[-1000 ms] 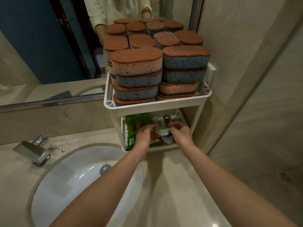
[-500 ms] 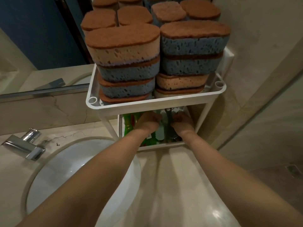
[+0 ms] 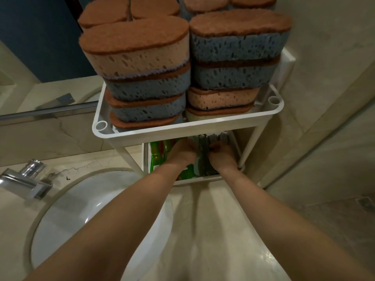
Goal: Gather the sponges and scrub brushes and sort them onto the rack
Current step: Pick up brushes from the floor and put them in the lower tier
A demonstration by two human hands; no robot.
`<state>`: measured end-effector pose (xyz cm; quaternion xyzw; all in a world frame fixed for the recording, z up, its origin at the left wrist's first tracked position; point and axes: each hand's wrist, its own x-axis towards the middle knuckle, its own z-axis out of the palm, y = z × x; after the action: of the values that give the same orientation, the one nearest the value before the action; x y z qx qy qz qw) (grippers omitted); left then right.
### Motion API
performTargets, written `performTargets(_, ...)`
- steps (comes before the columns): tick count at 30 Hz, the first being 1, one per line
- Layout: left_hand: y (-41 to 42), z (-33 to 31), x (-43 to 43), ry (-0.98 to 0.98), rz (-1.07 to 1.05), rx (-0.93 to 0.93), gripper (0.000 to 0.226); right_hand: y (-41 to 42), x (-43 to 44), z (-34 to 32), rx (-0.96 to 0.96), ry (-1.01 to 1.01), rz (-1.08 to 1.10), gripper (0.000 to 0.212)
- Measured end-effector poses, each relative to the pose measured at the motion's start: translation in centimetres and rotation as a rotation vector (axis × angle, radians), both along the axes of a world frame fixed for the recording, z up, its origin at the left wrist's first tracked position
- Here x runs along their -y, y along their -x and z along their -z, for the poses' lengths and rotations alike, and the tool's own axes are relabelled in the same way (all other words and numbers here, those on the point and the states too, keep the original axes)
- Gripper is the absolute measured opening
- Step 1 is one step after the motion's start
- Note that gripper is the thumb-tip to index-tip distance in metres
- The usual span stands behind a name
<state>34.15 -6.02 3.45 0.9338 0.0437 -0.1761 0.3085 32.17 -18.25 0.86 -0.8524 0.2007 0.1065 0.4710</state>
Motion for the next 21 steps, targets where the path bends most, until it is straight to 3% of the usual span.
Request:
performTargets(13, 1.6, 0.2, -0.5, -0.319, 0.139, 0.246, 0.017, 0.4, -0.4, -0.2, 0.006, 0.079, -0.016, 0.028)
performTargets(17, 2.2, 0.2, -0.9, -0.259, 0.123, 0.284, 0.016, 1.5, -0.5, -0.2, 0.083, 0.102, -0.003, 0.023)
performTargets(21, 3.3, 0.4, -2.1, -0.055, -0.002, 0.297, 0.013, 2.9, -1.1, -0.4, 0.245, 0.013, 0.030, 0.018)
